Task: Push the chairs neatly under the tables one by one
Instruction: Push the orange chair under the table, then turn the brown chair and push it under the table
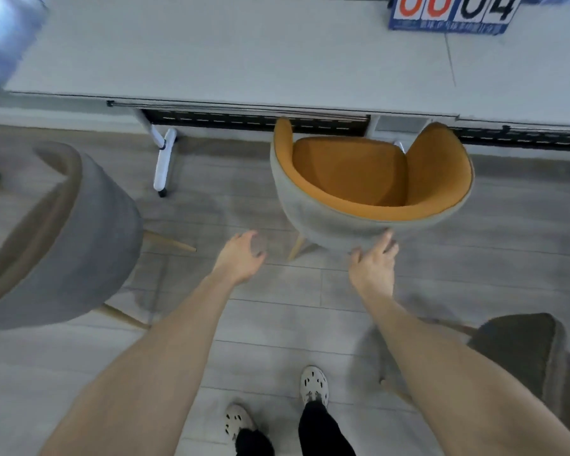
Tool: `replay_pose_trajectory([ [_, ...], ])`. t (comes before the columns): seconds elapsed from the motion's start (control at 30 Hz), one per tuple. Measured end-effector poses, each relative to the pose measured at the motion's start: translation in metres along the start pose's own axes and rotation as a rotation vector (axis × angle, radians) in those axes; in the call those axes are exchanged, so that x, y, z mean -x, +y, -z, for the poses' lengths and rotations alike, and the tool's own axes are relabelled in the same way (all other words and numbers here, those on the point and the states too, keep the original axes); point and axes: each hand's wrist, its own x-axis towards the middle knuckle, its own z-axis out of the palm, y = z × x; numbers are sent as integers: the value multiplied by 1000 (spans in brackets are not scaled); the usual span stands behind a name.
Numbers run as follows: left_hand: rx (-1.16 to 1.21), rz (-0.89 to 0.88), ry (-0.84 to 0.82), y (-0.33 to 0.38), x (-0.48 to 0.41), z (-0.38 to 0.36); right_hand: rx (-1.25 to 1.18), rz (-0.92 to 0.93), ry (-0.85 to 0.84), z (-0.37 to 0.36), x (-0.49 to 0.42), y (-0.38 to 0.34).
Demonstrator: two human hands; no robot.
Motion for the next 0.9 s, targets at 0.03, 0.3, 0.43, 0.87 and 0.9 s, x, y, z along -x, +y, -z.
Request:
replay_pose_trajectory([
  [0.03,9,24,22,-25,14,10,64,24,-108,-19,18,-13],
  [0.3,153,225,309,-243,122,121,417,501,-558,-137,155,-189],
  [0.43,201,344,358,-348,162,163,439,612,-545,-191,219,-262],
  [0.87,-142,310,249,-472,136,185,751,1409,-310,-292,231,-456],
  [0.9,-127,325,241,-474,126,182,783,1431,-317,-301,221,-467],
])
